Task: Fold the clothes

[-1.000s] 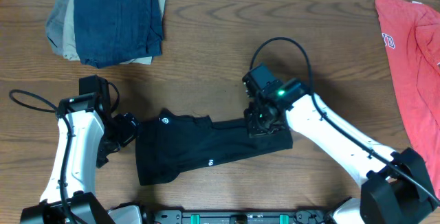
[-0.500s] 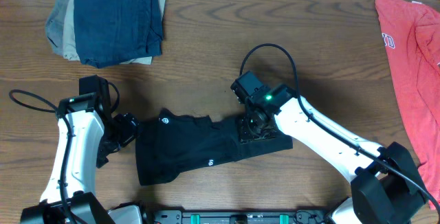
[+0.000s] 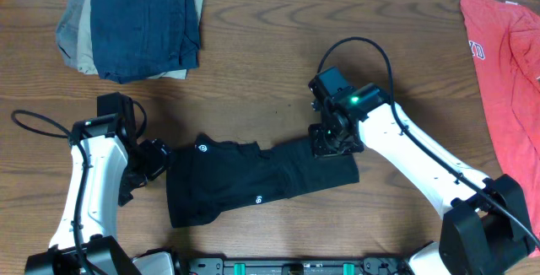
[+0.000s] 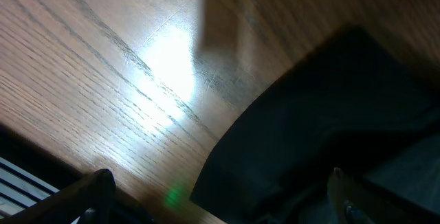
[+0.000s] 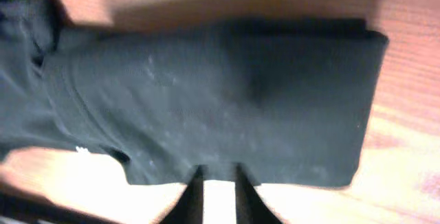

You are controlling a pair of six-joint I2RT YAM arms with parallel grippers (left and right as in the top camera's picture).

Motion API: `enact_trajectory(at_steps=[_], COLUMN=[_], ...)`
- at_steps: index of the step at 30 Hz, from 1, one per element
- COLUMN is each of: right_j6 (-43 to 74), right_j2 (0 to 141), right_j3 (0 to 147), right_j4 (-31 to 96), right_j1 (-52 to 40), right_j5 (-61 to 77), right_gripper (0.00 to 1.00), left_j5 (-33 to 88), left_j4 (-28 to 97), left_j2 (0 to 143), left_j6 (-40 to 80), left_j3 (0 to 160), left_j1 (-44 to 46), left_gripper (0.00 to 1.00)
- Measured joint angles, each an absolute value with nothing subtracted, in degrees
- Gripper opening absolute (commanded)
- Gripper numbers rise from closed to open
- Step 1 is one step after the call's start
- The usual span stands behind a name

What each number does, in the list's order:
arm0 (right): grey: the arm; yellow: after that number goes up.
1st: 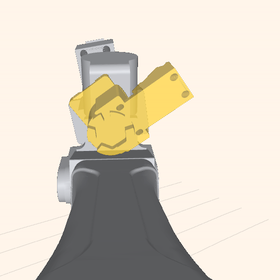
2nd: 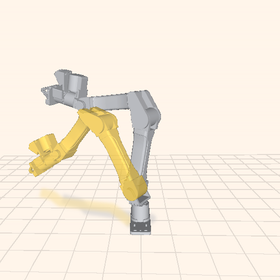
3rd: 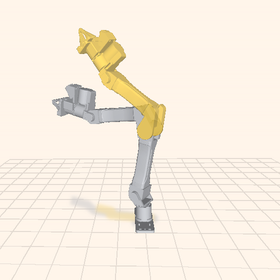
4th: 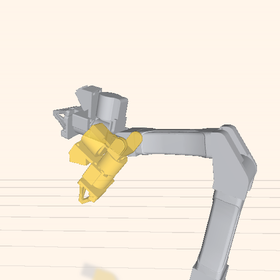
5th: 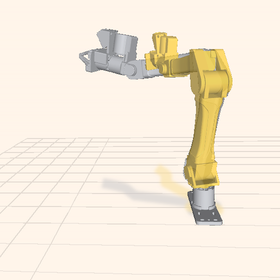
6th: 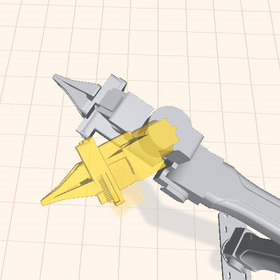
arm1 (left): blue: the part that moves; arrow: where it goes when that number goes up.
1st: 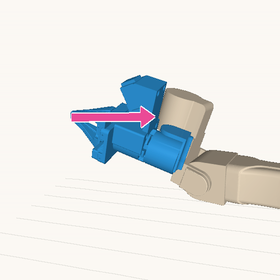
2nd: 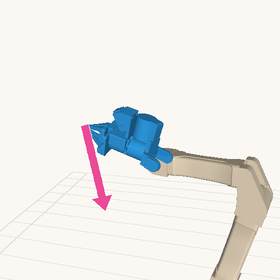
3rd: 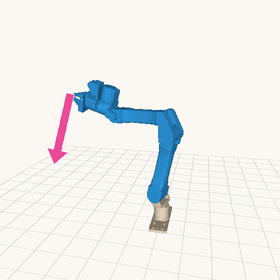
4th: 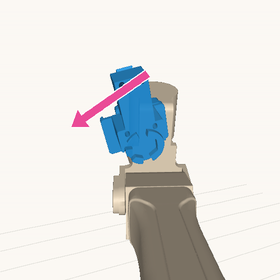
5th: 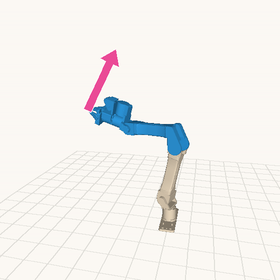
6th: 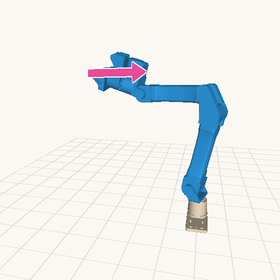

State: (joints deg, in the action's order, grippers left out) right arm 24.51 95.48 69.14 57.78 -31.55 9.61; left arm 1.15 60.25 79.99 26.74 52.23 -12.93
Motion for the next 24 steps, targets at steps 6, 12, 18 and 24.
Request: enact_trajectory(at_steps=[6, 12, 18, 24], right_j6=[24.05, 24.86, 26.5, 26.87], right_j2=[95.66, 96.4, 99.7, 105.27], right_j3=[65.06, 61.17, 59.77, 59.77], right_j4=[49.52, 41.34, 36.25, 27.79], right_j1=[-32.86, -36.93, -37.76, -37.5], right_j5=[15.29, 20.91, 22.52, 24.75], right_gripper=[0.02, 0.08, 0.04, 0.01], left_j5=[1.15, 1.15, 1.15, 1.15], left_j4=[60.23, 60.23, 60.25, 60.23], left_j2=[79.99, 79.99, 79.99, 79.99], left_j6=[26.74, 26.74, 26.74, 26.74], left_j3=[52.23, 52.23, 52.23, 52.23], left_j1=[-12.93, -12.93, -12.93, -12.93], left_gripper=[1.0, 1.0, 1.0, 1.0])
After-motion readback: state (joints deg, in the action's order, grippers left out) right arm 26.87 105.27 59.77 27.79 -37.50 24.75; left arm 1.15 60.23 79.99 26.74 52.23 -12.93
